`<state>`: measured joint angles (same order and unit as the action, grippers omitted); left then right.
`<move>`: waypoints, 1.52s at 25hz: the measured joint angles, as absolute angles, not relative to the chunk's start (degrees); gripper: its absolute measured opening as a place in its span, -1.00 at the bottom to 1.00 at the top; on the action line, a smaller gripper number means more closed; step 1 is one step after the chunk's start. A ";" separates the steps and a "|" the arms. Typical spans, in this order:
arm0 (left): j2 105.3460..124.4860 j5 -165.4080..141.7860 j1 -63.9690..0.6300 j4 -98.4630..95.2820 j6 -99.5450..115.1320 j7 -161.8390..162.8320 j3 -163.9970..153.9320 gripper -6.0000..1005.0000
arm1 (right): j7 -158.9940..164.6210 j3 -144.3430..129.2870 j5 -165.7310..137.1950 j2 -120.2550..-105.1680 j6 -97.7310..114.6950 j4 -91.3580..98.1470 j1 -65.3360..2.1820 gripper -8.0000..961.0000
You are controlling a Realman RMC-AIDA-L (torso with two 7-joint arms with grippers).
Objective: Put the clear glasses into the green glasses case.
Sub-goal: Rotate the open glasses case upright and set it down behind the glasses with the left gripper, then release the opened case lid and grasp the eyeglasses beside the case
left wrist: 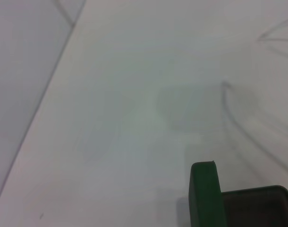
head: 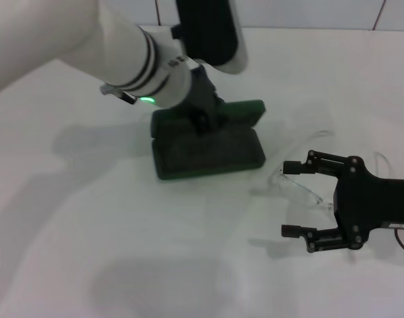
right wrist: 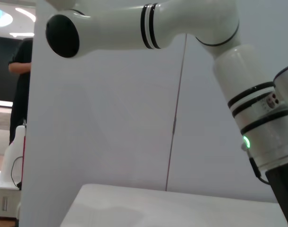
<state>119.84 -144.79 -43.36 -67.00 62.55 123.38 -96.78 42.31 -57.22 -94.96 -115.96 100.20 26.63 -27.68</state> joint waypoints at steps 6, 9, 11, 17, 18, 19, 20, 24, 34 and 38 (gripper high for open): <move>119.98 -139.64 -44.44 -67.19 62.14 121.49 -100.41 -0.48 | 42.08 -57.22 -94.87 -115.94 100.59 26.63 -26.79 0.78; 119.98 -138.92 -44.91 -67.24 62.13 121.37 -101.29 -0.46 | 41.92 -57.22 -94.86 -115.93 100.66 26.62 -26.57 0.78; 119.98 -138.83 -45.04 -67.19 62.13 121.27 -101.95 -0.45 | 41.88 -57.22 -94.87 -115.93 100.68 26.63 -26.50 0.78; 119.97 -139.08 -45.38 -66.21 61.38 120.66 -103.16 -0.41 | 41.69 -57.22 -94.87 -115.93 100.73 26.62 -26.56 0.78; 120.00 -139.04 -45.47 -66.03 60.93 120.68 -103.28 -0.40 | 41.69 -57.21 -94.87 -115.92 100.73 26.62 -26.56 0.78; 120.01 -138.85 -45.51 -66.15 60.76 120.76 -103.24 -0.40 | 41.68 -57.21 -94.87 -115.92 100.73 26.63 -26.57 0.78; 120.02 -138.78 -45.50 -66.28 60.71 120.79 -103.19 -0.39 | 41.68 -57.22 -94.87 -115.92 100.73 26.63 -26.58 0.78; 120.04 -138.70 -45.38 -66.96 60.50 121.00 -102.67 -0.37 | 41.66 -57.22 -94.87 -115.92 100.73 26.63 -26.55 0.78; 120.06 -139.10 -45.48 -67.05 59.96 121.12 -103.09 -0.30 | 41.81 -57.22 -94.61 -115.93 100.78 26.56 -26.33 0.78; 120.06 -138.81 -44.52 -68.07 59.58 121.09 -101.91 -0.24 | 42.20 -57.19 -94.47 -115.93 100.52 26.54 -26.34 0.78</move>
<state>120.06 -138.81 -44.52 -68.07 59.58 121.09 -101.91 42.20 -57.19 -94.47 -115.93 100.52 26.54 -26.34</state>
